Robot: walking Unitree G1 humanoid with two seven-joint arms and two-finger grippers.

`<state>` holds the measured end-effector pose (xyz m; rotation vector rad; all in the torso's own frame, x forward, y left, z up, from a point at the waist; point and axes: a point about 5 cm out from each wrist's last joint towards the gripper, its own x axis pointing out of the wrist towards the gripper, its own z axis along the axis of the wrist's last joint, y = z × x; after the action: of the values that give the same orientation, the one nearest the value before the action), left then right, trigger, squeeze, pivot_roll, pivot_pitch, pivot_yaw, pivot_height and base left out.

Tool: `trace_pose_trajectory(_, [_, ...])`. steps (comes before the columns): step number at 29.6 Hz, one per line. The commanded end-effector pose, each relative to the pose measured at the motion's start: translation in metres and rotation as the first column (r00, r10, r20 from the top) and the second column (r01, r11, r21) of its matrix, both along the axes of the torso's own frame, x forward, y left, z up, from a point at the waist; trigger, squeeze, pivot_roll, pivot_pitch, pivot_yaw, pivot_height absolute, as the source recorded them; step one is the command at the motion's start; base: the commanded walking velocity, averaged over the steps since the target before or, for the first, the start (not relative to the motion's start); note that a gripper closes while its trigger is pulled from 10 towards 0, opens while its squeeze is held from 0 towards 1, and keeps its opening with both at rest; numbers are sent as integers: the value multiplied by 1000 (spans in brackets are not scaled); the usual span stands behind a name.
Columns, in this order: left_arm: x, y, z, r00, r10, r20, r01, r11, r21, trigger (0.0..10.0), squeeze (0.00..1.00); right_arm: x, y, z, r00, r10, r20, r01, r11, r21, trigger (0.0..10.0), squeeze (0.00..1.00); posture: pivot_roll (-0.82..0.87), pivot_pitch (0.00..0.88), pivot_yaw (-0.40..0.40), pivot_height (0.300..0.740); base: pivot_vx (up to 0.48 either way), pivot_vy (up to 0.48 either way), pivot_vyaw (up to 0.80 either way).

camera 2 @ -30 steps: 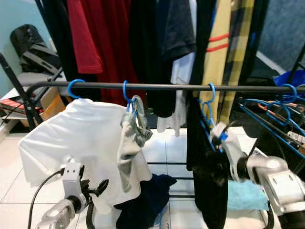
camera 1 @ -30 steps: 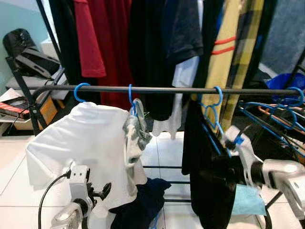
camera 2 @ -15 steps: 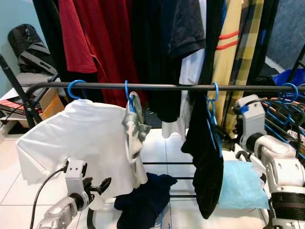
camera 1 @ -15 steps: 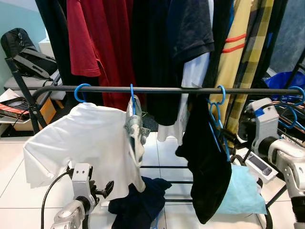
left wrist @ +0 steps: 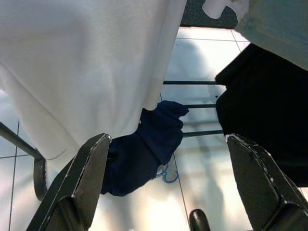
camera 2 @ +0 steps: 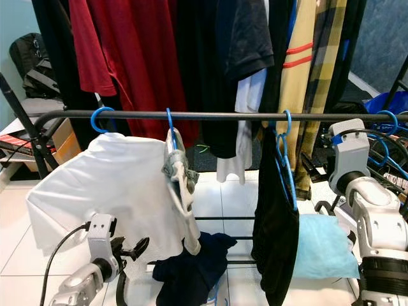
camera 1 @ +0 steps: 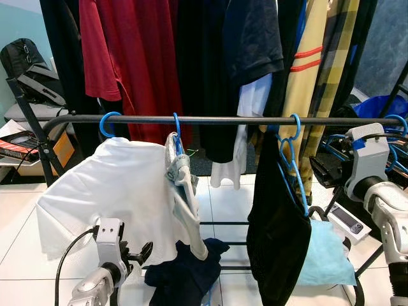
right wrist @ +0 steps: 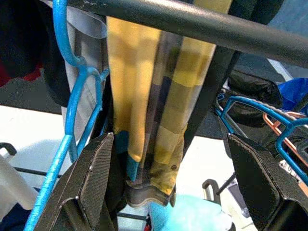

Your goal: Hang hanger

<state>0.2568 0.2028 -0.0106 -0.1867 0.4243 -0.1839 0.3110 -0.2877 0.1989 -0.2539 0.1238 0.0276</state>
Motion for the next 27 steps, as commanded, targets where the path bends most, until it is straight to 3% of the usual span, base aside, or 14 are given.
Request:
trace_pose_trajectory(1, [-4,0,-5,1000,3,-26,-2,1000,6,10000,0,2,12,-6,998,58,-14,-57,997,55,10000,0,-160,0,17,740,-315,0,0])
trace_pose_trajectory(7, [-4,0,-6,1000,3,-31,-3,1000,11,10000,0,4,26,-12,993,117,-22,-115,990,79,10000,0,-157,0,16,740,-315,0,0])
trace_pose_trajectory(17, [-3,0,-6,999,-2,-42,3,1000,23,10000,0,5,26,-18,993,107,-46,-103,991,80,10000,0,-156,0,20,740,-325,0,0])
trace_pose_trajectory(25, [-2,3,-7,998,-5,-58,7,999,34,10000,0,3,22,-38,988,80,-136,-72,996,60,10000,0,-152,0,30,740,-322,0,0])
trace_pose_trajectory(27, [-2,3,-8,998,-5,-61,7,999,35,10000,0,-1,18,-62,973,59,-222,-44,996,74,10000,0,-149,0,31,740,-321,0,0])
